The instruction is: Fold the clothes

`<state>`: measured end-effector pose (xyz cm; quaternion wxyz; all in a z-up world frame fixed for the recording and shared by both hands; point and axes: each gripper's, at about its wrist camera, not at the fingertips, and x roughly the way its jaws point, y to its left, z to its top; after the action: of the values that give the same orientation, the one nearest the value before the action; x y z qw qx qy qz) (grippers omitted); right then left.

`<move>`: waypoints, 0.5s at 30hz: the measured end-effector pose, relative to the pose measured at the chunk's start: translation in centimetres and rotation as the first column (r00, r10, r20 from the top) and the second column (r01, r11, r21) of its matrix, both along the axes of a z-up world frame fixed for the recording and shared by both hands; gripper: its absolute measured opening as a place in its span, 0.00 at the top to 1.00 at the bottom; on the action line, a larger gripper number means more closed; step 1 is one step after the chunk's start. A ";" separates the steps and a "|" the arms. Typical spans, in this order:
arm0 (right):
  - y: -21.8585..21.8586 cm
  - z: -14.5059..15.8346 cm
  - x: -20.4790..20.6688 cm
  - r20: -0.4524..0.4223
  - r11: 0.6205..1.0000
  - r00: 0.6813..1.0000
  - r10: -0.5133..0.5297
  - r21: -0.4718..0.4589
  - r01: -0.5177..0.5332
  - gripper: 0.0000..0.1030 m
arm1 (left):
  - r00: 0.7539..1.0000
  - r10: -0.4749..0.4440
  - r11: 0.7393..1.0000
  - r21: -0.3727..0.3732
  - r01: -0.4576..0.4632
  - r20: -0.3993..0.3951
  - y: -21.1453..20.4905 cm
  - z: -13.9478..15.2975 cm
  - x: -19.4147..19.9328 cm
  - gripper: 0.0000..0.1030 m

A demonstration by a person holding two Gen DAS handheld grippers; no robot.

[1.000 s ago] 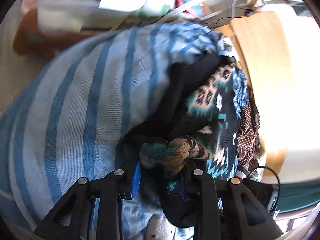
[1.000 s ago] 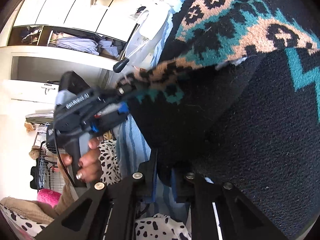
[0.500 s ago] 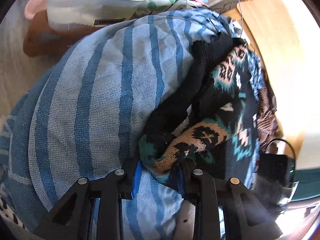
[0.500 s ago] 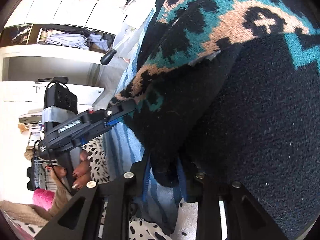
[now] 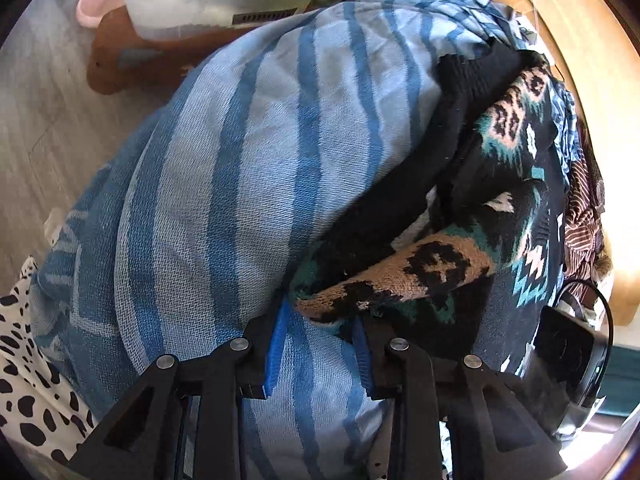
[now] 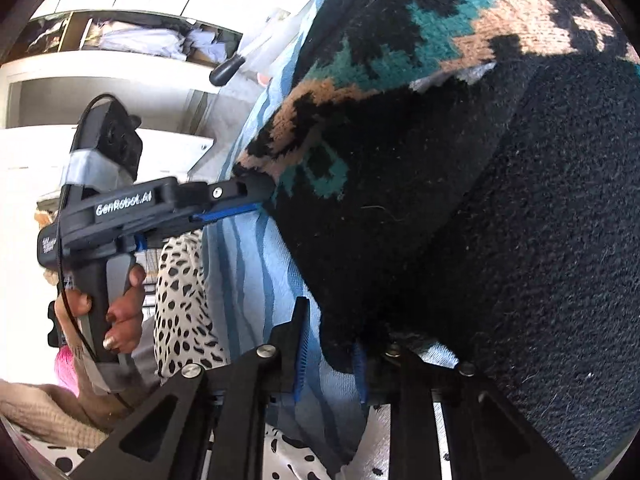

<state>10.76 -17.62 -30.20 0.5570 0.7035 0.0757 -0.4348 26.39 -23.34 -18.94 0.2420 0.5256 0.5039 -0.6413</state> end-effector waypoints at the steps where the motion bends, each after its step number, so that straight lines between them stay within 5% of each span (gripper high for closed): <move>1: -0.3 -0.2 0.3 -0.002 1.000 1.000 0.003 0.003 -0.003 0.77 | 1.000 0.004 1.000 0.005 -0.004 0.004 0.0 0.0 0.0 0.68; 5: -0.5 -0.4 0.3 -0.010 1.000 1.000 -0.006 0.012 0.006 0.75 | 0.999 -0.023 1.000 -0.009 0.024 0.046 0.2 0.2 -0.2 0.68; 9: -0.1 0.7 -0.6 -0.009 0.998 0.998 -0.055 0.036 0.055 0.55 | 0.995 -0.021 0.999 0.028 0.018 0.096 0.1 0.6 -0.1 0.68; 12: 0.8 2.4 -1.8 -0.060 0.995 0.993 -0.098 0.023 0.100 0.48 | 0.991 -0.004 0.998 0.061 -0.005 0.137 -0.2 1.9 0.7 0.56; 14: 1.6 3.5 -3.4 -0.103 0.988 0.983 -0.152 0.006 0.153 0.28 | 0.995 0.010 0.999 0.030 -0.013 0.101 -0.4 3.7 1.2 0.54; 15: 2.0 3.7 -4.4 -0.114 0.981 0.975 -0.192 0.000 0.193 0.27 | 0.998 0.015 1.000 0.004 -0.016 0.068 -0.3 4.9 1.2 0.54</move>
<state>6.41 -15.59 -26.52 0.5031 0.6849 0.0412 -0.5255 27.62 -23.68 -14.00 0.2629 0.5439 0.5009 -0.6198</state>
